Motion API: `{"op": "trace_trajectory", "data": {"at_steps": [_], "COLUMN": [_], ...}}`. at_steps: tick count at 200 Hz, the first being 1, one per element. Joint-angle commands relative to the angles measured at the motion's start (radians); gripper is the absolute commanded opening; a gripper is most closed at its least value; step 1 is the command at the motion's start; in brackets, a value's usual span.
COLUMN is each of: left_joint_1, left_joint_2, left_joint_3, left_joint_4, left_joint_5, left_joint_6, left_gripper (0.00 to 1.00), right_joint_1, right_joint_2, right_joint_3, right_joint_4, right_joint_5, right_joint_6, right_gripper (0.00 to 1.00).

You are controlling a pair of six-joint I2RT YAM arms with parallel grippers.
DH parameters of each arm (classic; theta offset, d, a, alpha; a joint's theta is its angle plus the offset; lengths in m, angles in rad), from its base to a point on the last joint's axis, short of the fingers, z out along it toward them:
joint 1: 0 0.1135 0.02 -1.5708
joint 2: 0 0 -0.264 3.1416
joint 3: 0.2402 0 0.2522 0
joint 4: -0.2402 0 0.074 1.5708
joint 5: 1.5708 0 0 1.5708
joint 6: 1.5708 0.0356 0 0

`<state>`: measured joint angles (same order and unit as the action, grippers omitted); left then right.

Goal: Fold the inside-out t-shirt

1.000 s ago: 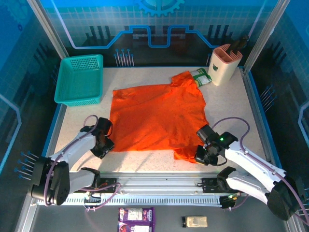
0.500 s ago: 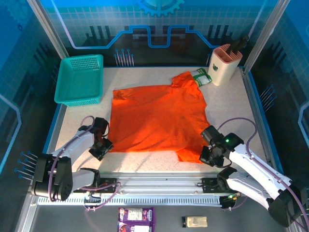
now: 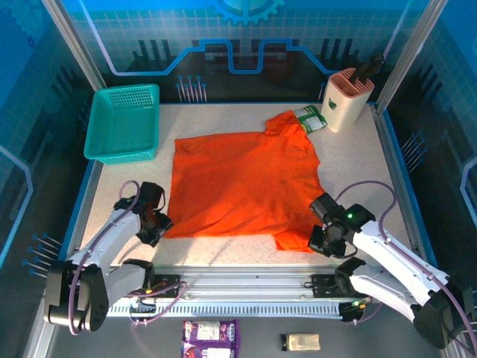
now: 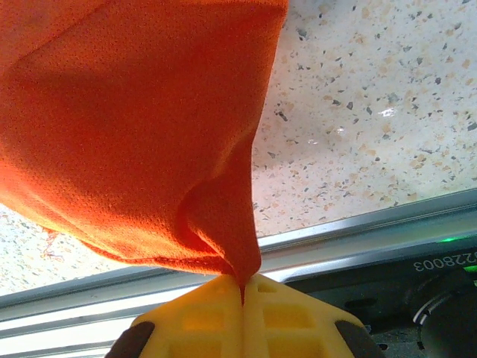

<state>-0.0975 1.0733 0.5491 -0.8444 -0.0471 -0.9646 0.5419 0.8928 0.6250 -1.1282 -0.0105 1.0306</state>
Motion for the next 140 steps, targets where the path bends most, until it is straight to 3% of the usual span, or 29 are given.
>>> {"op": "trace_trajectory", "data": {"at_steps": [1, 88, 140], "left_joint_1": [-0.02, -0.035, -0.032], "left_joint_2": [0.037, 0.11, 0.065], "left_joint_3": [0.007, -0.032, -0.029], "left_joint_4": [-0.009, 0.06, 0.069], "left_joint_5": [0.033, -0.008, -0.019], "left_joint_6": [0.002, -0.019, 0.003], "left_gripper": [0.42, 0.28, 0.02], "right_joint_1": [-0.012, -0.013, -0.014], "right_joint_2": [0.003, -0.007, -0.082], "right_joint_3": [0.028, 0.044, 0.079], "right_joint_4": [-0.02, -0.045, -0.108], "right_joint_5": [0.001, 0.013, 0.051], "right_joint_6": [0.002, 0.008, 0.026], "right_gripper": [0.0, 0.0, 0.0]}}
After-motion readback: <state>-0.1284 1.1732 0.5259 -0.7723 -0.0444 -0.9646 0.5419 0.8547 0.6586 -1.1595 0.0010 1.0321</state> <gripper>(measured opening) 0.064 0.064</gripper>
